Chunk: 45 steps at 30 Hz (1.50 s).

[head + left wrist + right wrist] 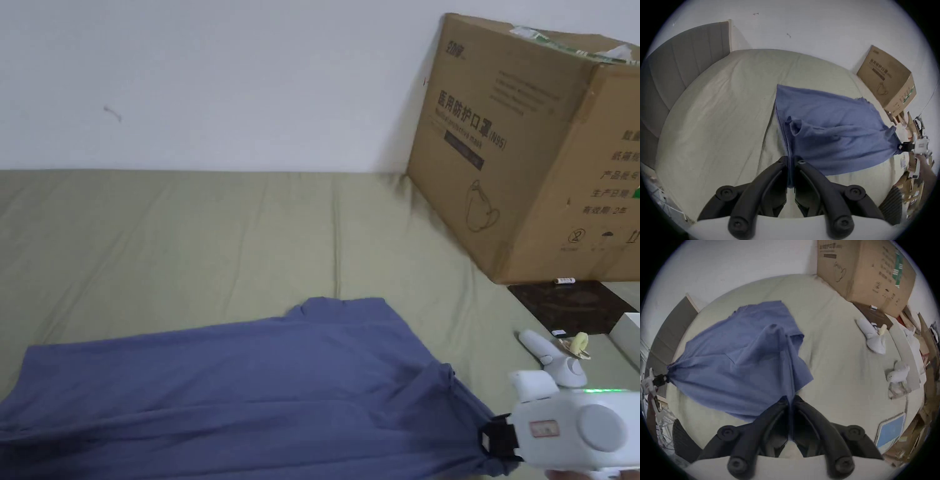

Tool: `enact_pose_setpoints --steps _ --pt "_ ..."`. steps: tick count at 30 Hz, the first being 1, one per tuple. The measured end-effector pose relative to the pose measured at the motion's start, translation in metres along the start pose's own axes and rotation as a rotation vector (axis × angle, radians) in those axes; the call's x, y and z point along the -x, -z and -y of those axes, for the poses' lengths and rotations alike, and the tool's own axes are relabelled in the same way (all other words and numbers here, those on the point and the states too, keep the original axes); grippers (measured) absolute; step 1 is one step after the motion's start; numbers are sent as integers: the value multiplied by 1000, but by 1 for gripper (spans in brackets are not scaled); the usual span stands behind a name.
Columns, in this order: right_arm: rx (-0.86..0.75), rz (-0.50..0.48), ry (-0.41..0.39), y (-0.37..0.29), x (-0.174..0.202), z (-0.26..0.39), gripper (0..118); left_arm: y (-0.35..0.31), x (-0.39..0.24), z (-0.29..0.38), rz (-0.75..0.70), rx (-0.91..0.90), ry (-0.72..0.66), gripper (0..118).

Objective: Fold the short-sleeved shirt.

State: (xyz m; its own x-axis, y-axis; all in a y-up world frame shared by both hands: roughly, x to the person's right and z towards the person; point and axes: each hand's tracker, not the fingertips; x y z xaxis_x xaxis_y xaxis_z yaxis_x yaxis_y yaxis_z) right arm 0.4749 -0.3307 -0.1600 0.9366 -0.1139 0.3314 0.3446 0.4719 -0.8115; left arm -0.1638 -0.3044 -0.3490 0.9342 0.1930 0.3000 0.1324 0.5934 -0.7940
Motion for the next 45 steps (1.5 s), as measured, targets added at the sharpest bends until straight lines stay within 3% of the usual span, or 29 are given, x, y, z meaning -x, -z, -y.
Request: enact_pose_setpoints --steps 4,10,13,14,15,16,17,18,20,23,24,28,31,32,33,34,35,36,40,42,45 --pt "41 -7 -34 -35 0 39 3 -32 8 24 22 82 70 7" --pt "141 -22 -14 -44 -3 98 3 -47 27 81 7 221 70 7" --pt "111 -20 74 -39 -5 106 5 -44 40 97 66 203 14 7" --pt "115 -24 105 -40 -3 106 13 -45 41 98 63 193 -10 9" --pt "113 -22 108 -42 -1 106 30 -47 43 97 47 184 -17 13" --pt "101 -7 98 -45 2 105 59 -47 43 97 43 175 -18 20" --pt "77 41 65 -49 3 103 98 -50 43 95 31 159 -10 34" --pt "77 95 20 -52 7 101 112 -54 42 93 7 133 10 52" --pt "34 151 -46 -63 13 97 115 -59 43 87 -19 99 23 112" --pt "-83 154 -91 -88 23 87 115 -75 41 77 -76 9 44 118" --pt "-128 138 -88 -98 30 84 115 -82 36 68 -72 -77 66 113" --pt "-286 68 -70 -120 59 70 115 -98 9 47 3 -146 72 114" --pt "-428 -101 -46 -130 88 59 111 -107 -15 22 85 -237 52 111" --pt "-501 -146 -24 -133 98 56 101 -112 -22 17 125 -291 56 98" --pt "-532 -190 -24 -136 107 49 83 -116 -30 8 152 -338 61 76" --pt "-560 -225 -24 -136 114 44 54 -118 -36 -1 163 -359 76 47" --pt "-566 -232 -35 -134 122 35 12 -118 -43 -11 171 -374 96 10" --pt "-575 -244 -44 -131 129 26 6 -115 -51 -15 167 -391 124 2" --pt "-607 -265 -81 -121 157 -1 5 -92 -61 -50 154 -398 161 2" --pt "-592 -279 -83 -106 157 -15 5 -59 -49 -80 85 -262 135 2" --pt "-551 -285 -70 -92 158 -26 5 11 -22 -112 109 22 106 3"
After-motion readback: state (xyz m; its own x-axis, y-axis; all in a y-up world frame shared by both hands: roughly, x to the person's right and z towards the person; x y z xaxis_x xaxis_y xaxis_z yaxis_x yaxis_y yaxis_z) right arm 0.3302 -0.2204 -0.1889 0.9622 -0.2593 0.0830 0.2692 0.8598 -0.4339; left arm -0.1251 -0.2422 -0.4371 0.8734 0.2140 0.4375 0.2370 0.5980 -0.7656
